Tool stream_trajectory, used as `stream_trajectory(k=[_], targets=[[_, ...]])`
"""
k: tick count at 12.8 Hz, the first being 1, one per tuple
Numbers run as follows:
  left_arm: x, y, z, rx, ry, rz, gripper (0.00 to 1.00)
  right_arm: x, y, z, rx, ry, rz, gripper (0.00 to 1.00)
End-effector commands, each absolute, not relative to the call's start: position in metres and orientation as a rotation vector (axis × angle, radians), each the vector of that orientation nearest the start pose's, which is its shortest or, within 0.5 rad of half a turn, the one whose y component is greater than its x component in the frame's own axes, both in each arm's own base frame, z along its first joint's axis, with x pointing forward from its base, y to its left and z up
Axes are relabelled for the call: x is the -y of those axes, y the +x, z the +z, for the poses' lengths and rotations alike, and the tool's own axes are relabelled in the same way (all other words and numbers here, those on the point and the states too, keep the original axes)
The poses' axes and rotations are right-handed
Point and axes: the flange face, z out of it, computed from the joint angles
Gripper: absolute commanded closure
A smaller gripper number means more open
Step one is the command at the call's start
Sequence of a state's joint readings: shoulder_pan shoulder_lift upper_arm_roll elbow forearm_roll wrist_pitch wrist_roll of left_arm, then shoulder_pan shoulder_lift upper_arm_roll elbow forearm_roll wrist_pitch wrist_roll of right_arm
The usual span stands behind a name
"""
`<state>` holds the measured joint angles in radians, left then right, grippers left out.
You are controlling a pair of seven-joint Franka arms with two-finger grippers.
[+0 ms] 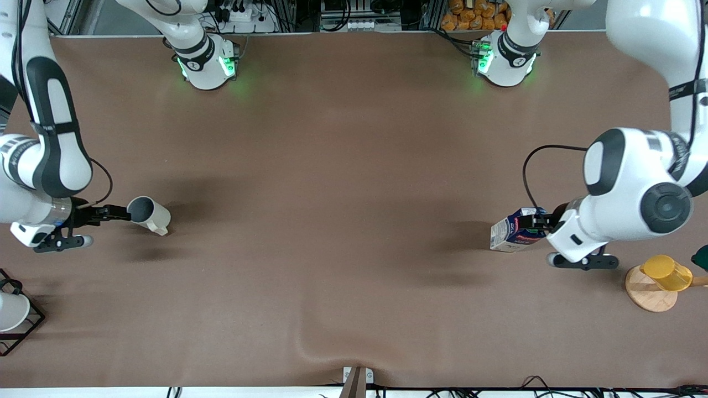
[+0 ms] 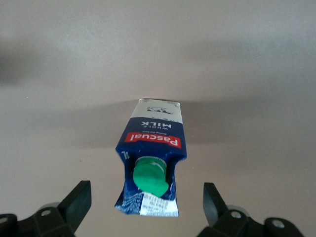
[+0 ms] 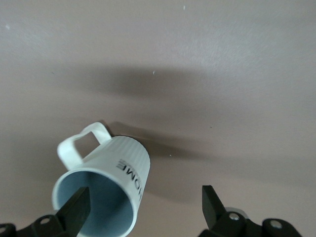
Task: Place milk next to cup
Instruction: 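Grasp the white mug with the right gripper while the left gripper grasps the milk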
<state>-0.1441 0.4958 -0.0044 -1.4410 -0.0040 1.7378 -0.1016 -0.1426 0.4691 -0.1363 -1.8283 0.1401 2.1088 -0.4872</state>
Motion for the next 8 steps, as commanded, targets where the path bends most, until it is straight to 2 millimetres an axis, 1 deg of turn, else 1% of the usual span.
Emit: stream_trajectory(k=[1, 2, 3, 4, 6, 7, 8], targets=[[0.1, 0.67, 0.381, -0.146, -3.08, 0.317, 0.0, 0.152, 0.606, 0.255, 0.224, -2.986, 0.229, 0.0], [0.1, 0.67, 0.374, -0.146, -3.077, 0.336, 0.0, 0.144, 0.603, 0.245, 0.239, -2.98, 0.252, 0.14], [0.101, 0.669, 0.371, -0.149, -3.075, 0.345, 0.0, 0.144, 0.602, 0.24, 0.242, -2.984, 0.247, 0.53], [0.101, 0.667, 0.364, -0.149, -3.071, 0.366, 0.0, 0.144, 0.6, 0.238, 0.238, -2.985, 0.248, 0.98], [0.099, 0.663, 0.352, -0.146, -3.063, 0.406, 0.0, 0.14, 0.602, 0.24, 0.246, -2.983, 0.252, 1.0], [0.098, 0.657, 0.34, -0.147, -3.055, 0.445, 0.0, 0.139, 0.602, 0.242, 0.238, -2.985, 0.249, 1.0], [0.095, 0.656, 0.33, -0.14, -3.051, 0.469, 0.0, 0.137, 0.603, 0.245, 0.218, -2.987, 0.248, 1.0]])
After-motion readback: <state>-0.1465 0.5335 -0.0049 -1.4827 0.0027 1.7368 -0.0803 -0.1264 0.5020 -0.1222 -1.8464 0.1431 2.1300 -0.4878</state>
